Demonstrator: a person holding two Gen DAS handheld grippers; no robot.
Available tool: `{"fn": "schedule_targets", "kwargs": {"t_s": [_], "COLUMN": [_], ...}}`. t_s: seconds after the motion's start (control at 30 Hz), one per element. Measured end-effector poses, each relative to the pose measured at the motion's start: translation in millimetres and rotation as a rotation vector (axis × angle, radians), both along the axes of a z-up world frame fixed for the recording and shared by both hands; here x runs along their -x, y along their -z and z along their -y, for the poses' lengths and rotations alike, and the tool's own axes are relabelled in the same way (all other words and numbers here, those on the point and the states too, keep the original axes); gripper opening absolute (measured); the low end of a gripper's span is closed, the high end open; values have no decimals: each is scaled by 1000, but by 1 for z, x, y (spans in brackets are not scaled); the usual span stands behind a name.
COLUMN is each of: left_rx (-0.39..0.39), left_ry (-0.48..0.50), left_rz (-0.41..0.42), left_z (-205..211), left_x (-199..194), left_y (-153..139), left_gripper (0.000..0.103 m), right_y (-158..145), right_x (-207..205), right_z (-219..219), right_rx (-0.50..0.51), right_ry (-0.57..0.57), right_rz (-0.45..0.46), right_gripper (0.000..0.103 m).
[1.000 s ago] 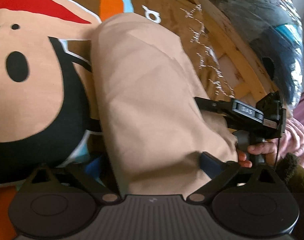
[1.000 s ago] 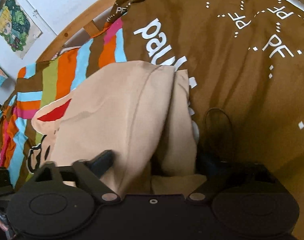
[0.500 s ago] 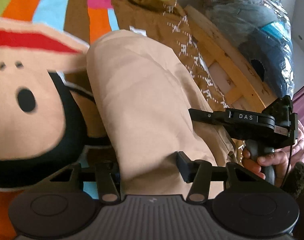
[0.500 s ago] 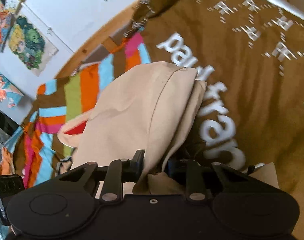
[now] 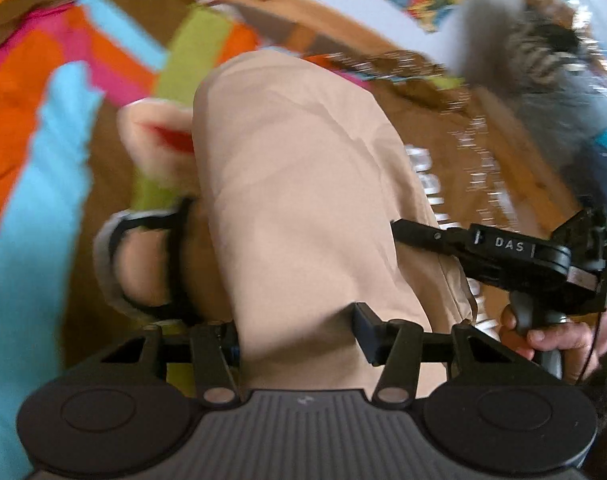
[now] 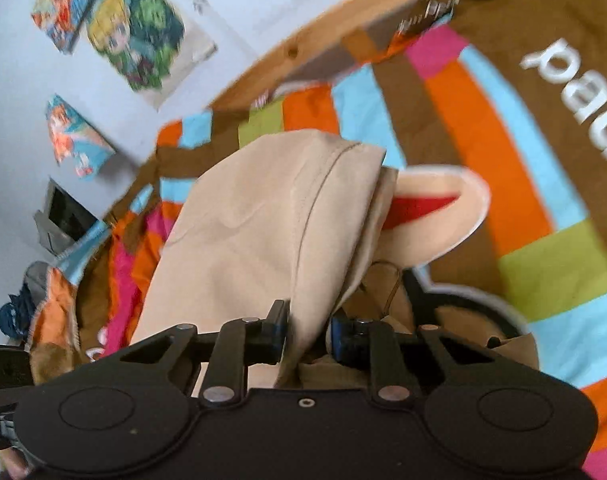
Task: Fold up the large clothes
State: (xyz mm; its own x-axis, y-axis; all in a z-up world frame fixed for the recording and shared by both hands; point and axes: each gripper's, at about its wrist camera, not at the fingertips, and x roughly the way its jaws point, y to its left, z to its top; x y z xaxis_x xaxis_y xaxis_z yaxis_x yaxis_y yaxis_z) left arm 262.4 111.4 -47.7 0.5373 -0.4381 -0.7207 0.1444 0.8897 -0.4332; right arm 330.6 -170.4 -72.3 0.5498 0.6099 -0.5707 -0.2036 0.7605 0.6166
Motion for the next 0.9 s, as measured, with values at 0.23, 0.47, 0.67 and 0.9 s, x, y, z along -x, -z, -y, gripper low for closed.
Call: {"fn": "schedule_targets", "kwargs": {"t_s": [0.23,0.47,0.67,0.9], "left_rx": [43,27,-137,-186], "left_ry": [-56,-61,-118,-193], "left_rz": [-138,-145,-98,17], "left_z": [-18,-20,-12,-10], "left_x": [-23,-23,-7,45], "left_y": [38,41,26,2], "left_gripper": [58,68,93,98], "right_y": [33,25,7,-24], "right_x": [-9,2,28,84], "right_z": [-30,-21,-24,-12], "right_rx": [70,122,207,298], "right_ry": [31,18,25,49], "right_rz": [16,71,164,275], "right_gripper": [23,39,68,85]}}
